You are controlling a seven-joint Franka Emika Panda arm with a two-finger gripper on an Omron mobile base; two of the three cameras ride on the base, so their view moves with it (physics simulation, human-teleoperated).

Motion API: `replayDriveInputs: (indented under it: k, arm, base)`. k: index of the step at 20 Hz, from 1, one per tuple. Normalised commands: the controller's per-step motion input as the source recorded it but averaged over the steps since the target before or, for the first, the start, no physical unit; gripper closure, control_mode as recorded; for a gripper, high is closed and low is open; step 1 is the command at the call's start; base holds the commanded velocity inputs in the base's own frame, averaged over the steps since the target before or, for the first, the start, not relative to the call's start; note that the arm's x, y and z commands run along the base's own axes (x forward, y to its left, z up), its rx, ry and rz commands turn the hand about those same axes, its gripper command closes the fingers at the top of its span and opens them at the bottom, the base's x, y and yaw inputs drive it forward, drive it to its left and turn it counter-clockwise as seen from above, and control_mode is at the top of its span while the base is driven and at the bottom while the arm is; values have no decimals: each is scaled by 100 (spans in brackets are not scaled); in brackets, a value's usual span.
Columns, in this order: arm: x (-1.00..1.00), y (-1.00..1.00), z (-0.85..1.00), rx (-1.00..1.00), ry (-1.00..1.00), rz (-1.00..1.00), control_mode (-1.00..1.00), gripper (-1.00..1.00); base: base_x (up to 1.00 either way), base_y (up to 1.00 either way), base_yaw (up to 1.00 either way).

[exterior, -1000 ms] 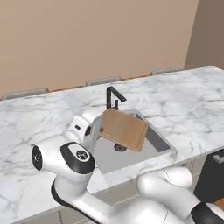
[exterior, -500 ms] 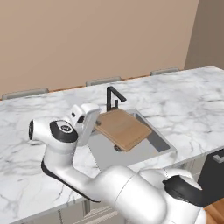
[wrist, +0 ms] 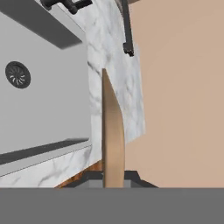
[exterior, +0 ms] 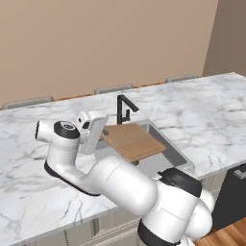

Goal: Move the cutting board and knife to the sink. Then move spray from the cabinet to the counter.

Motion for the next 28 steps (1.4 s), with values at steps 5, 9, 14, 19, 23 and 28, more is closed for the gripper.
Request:
replayDriveInputs:
  k: [5,9,14,19,23,28]
  arm:
    - [48,-7,-31,1,1,-1,-100,100]
    - [51,-10,-32,1,1,-3,-100,100]
    - [45,-6,-30,7,2,-8,-100,100]
    - [40,-20,-29,10,0,-4,-100,100]
    - [37,-25,-33,7,1,-2,-100,100]
    - [37,-25,-38,3,1,-2,-100,100]
  base:
    - [0,0,0]
    - [0,0,0]
    - [0,0,0]
    - [0,0,0]
    - [0,0,0]
    - [0,0,0]
